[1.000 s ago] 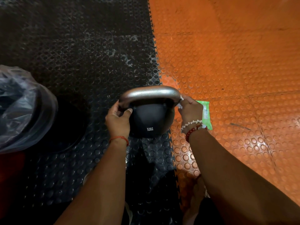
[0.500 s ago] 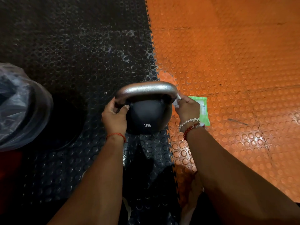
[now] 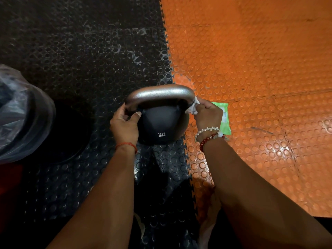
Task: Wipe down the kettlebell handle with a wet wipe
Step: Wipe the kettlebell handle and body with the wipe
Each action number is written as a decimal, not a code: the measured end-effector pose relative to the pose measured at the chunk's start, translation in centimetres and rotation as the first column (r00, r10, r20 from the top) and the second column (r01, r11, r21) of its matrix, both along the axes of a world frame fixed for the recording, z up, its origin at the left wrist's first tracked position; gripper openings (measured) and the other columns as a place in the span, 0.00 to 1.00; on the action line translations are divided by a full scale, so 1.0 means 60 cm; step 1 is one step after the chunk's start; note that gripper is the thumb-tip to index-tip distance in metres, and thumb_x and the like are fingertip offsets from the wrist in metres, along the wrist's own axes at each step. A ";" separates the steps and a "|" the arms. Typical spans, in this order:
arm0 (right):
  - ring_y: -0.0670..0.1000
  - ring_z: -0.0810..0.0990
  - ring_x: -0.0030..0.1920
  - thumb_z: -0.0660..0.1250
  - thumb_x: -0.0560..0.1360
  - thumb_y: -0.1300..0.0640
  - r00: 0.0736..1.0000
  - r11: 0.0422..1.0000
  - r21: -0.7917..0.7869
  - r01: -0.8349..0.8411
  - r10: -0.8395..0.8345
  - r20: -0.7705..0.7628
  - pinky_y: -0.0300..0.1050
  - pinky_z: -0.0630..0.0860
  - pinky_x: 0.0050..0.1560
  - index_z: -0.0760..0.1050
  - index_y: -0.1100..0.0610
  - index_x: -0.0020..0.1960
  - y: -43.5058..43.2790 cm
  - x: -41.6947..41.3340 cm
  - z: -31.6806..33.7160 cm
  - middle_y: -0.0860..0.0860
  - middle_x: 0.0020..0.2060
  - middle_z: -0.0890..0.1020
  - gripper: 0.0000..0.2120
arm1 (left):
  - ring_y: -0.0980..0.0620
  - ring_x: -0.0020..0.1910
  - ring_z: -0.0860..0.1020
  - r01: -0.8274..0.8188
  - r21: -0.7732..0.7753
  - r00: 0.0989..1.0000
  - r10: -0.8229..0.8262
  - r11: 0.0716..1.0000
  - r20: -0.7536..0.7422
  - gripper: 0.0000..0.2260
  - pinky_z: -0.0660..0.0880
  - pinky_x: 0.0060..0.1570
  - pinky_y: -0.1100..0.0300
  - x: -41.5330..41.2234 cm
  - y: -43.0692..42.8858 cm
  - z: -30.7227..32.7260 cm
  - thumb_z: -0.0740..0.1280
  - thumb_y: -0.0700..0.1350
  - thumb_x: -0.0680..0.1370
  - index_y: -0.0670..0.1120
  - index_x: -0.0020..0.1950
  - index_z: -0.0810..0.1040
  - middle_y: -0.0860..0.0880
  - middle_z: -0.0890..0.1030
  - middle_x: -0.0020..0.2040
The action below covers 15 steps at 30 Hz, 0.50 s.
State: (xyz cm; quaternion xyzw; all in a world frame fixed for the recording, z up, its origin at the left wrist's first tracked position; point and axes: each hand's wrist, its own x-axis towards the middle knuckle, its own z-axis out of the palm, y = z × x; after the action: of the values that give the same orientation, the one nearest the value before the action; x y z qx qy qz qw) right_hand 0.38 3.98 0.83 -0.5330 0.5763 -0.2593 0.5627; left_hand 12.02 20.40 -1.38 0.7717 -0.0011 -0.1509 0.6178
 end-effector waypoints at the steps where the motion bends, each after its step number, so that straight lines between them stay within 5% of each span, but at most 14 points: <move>1: 0.46 0.74 0.31 0.65 0.69 0.59 1.000 1.000 -0.012 -0.006 0.006 0.009 0.43 0.71 0.36 0.82 0.41 0.36 0.004 -0.003 0.000 0.49 0.34 0.83 0.14 | 0.57 0.41 0.79 0.002 0.002 1.000 -0.002 1.000 0.001 0.14 0.78 0.51 0.61 0.000 0.001 0.000 0.71 0.36 0.72 0.44 0.57 0.82 0.49 0.83 0.42; 7: 0.46 0.70 0.25 0.68 0.71 0.61 0.997 0.997 0.063 -0.049 0.053 -0.056 0.41 0.68 0.31 0.82 0.48 0.36 -0.018 0.002 0.006 0.43 0.22 0.77 0.10 | 0.57 0.37 0.77 0.014 0.013 1.000 -0.014 1.000 0.002 0.14 0.78 0.49 0.60 0.001 -0.002 -0.002 0.72 0.36 0.72 0.45 0.56 0.82 0.50 0.81 0.38; 10: 0.43 0.67 0.23 0.64 0.73 0.66 0.990 0.990 0.046 -0.135 0.133 0.044 0.36 0.65 0.25 0.82 0.50 0.39 -0.034 0.001 0.015 0.47 0.26 0.79 0.13 | 0.58 0.36 0.75 0.008 0.006 1.000 -0.008 1.000 0.001 0.14 0.76 0.47 0.61 0.003 -0.001 -0.005 0.71 0.36 0.72 0.44 0.56 0.82 0.51 0.80 0.36; 15: 0.44 0.71 0.23 0.62 0.73 0.68 0.958 0.953 0.092 -0.288 0.287 0.025 0.38 0.67 0.29 0.79 0.52 0.36 -0.054 -0.001 0.016 0.44 0.19 0.77 0.14 | 0.59 0.36 0.76 0.016 0.006 1.000 -0.016 1.000 0.014 0.14 0.76 0.48 0.60 0.003 0.000 -0.005 0.71 0.36 0.71 0.43 0.56 0.81 0.51 0.81 0.38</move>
State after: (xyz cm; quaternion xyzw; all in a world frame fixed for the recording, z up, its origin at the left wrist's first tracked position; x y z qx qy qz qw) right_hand 0.32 0.73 1.80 -0.5823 0.5009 -0.1503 0.6224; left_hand 12.20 20.37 -1.70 0.7744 -0.0114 -0.1503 0.6145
